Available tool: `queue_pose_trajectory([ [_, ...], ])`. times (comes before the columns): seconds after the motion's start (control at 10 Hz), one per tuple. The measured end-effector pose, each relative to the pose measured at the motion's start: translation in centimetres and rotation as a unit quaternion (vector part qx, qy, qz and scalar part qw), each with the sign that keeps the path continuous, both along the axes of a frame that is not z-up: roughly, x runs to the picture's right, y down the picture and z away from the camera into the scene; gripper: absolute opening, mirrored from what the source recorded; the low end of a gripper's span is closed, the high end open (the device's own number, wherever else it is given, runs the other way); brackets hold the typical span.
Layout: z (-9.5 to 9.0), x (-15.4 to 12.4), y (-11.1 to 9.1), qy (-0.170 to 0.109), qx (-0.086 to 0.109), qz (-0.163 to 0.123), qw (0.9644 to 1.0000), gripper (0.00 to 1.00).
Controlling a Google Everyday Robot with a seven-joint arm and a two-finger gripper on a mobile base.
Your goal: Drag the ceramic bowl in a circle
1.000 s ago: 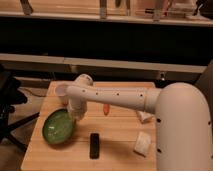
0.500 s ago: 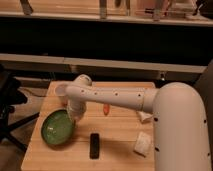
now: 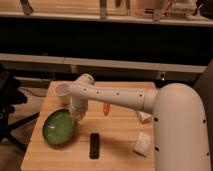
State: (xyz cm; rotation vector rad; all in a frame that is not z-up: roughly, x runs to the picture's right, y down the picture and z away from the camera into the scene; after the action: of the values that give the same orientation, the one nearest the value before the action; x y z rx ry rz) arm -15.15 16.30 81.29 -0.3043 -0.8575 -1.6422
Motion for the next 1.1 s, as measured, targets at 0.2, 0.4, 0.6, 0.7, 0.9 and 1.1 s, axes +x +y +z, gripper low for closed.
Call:
queue_pose_trajectory([
  [0.2,0.24,0.02,0.2,-0.009,-0.003,-0.006,0.9999,0.0],
  [0.4,0.39,0.02,0.3,-0.018,-0.006,-0.008,0.9998,0.0],
  [0.6,0.7,0.65,0.14,-0.019,-0.009,-0.009,0.9997,0.0],
  [0.7,0.72,0.69,0.3,-0.023,-0.011,-0.011,0.9996,0.0],
  [0.9,1.09,0.64,0.41,-0.033,-0.014,-0.014,0.9993,0.0],
  [1.1,0.97,0.92,0.64,-0.036,-0.017,-0.015,0.9991,0.0],
])
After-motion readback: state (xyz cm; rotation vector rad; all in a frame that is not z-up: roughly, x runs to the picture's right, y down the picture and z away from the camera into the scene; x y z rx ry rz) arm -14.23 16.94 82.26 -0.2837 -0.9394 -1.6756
